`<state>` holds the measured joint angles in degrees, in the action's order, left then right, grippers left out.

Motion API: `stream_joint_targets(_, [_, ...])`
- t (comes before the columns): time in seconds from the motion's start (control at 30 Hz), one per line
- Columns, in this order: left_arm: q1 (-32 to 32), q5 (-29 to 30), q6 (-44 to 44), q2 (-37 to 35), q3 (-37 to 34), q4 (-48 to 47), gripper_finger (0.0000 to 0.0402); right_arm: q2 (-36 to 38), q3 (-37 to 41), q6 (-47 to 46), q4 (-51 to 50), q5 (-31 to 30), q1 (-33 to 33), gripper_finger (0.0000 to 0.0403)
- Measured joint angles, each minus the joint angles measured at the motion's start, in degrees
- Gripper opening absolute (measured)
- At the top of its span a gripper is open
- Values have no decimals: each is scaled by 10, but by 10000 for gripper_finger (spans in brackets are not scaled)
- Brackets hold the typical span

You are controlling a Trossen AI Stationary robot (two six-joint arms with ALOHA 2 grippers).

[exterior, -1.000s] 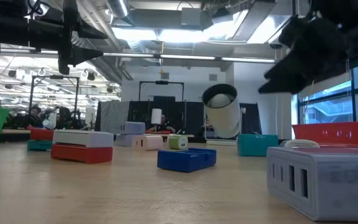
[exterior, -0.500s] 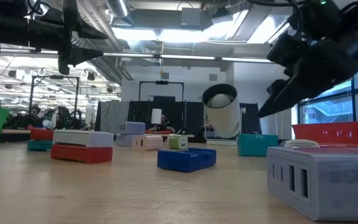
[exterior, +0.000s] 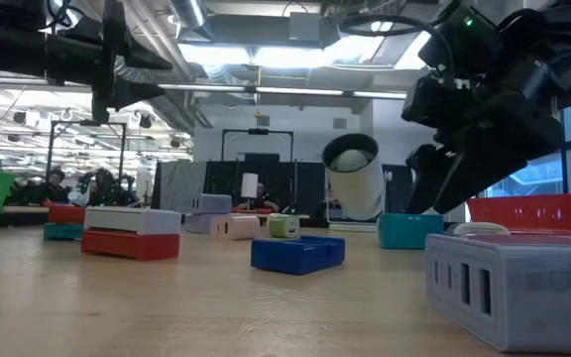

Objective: Pick & Place Office items
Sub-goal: Put the right light blue digital clock into the green bin

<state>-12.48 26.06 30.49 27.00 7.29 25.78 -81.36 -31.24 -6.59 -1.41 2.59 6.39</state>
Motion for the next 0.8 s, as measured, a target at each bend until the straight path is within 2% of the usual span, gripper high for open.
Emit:
stream_joint_targets(0.33, [0,0,3,0,0,-4,239,0,0,1,-36,0,-20,264])
stream_joint_targets(0.6, [0,0,3,0,0,-4,239,-2,0,1,-37,-14,-21,253])
stream_joint_targets(0.8, [0,-1,-33,0,0,-25,239,-44,0,-3,-31,-36,-21,252])
